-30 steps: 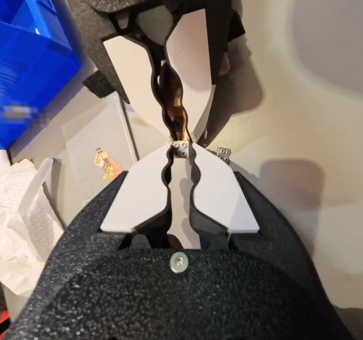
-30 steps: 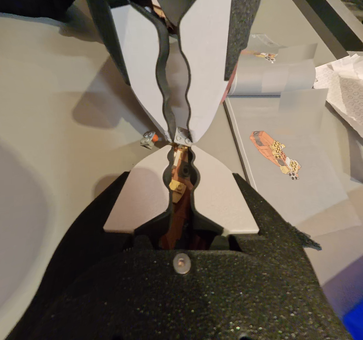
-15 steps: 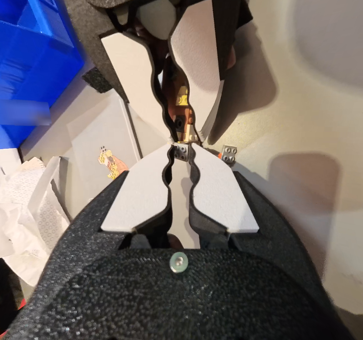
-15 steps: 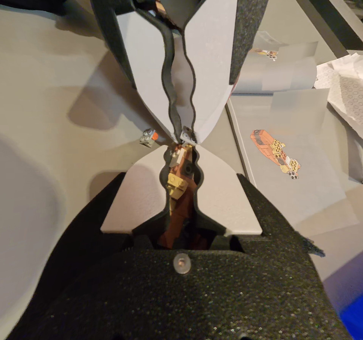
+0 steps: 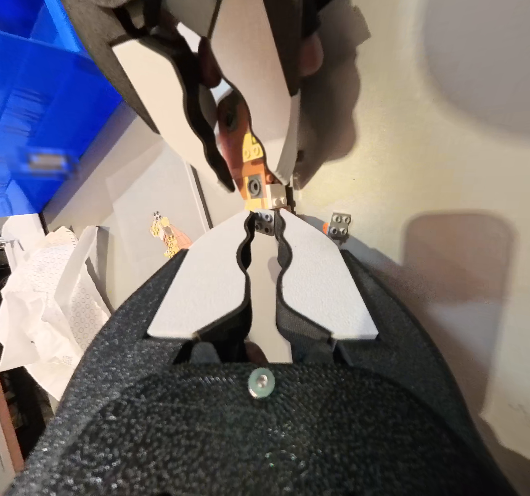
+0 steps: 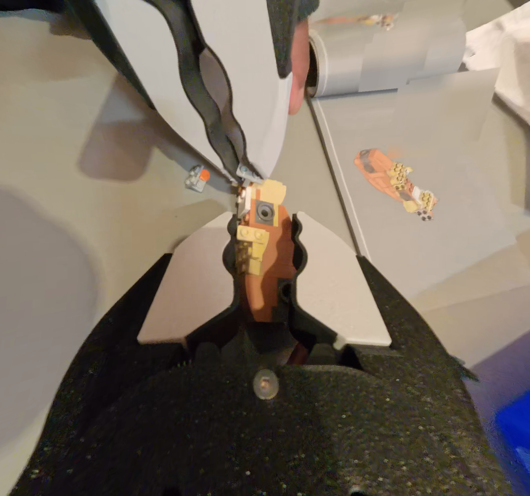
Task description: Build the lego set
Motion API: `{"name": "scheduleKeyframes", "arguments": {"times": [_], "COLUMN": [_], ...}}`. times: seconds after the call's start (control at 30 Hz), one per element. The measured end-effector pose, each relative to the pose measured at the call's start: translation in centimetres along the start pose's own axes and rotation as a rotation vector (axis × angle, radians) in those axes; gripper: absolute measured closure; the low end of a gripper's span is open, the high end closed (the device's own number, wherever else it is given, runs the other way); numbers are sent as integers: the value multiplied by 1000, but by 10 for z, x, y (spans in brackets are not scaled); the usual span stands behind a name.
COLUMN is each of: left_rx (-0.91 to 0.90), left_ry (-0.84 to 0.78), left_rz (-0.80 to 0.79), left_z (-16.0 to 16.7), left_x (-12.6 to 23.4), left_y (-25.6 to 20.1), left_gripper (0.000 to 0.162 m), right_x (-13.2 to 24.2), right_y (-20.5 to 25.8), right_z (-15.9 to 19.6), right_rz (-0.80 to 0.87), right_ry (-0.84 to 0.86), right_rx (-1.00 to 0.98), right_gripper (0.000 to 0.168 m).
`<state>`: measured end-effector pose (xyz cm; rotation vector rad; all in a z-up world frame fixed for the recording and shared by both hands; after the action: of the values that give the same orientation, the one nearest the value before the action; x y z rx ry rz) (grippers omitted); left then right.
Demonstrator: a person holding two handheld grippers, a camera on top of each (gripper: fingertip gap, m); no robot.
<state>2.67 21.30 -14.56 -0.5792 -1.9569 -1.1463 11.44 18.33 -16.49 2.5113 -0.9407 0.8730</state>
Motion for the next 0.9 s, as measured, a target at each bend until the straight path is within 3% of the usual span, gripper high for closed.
{"name": "scheduleKeyframes", "arguments": {"times": [0.53, 0.9], "left_rx": [49, 64], "left_ry": [14, 12], "left_rz": [20, 23], "left_z": [3, 3], "left_x": [2, 2], "left_y": [0, 0], "left_gripper": [149, 149], "right_x": [-2, -5], "right_y": [-4, -4], "right_z": [5, 8], "right_rz": [-54, 21], "right_ry": [98, 105], "right_rx": [-26, -52], "right_gripper": [112, 118]}}
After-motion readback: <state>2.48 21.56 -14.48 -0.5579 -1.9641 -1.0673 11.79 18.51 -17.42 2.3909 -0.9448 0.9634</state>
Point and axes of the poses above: each gripper's, where its closed fingertips meet, x back along the fingers, z out of its underside, y = z × x across the jaws, the point moved 6 cm from there along x, back along the fingers, and after that the axes turned 13 degrees about -x, right-handed, at the moved point
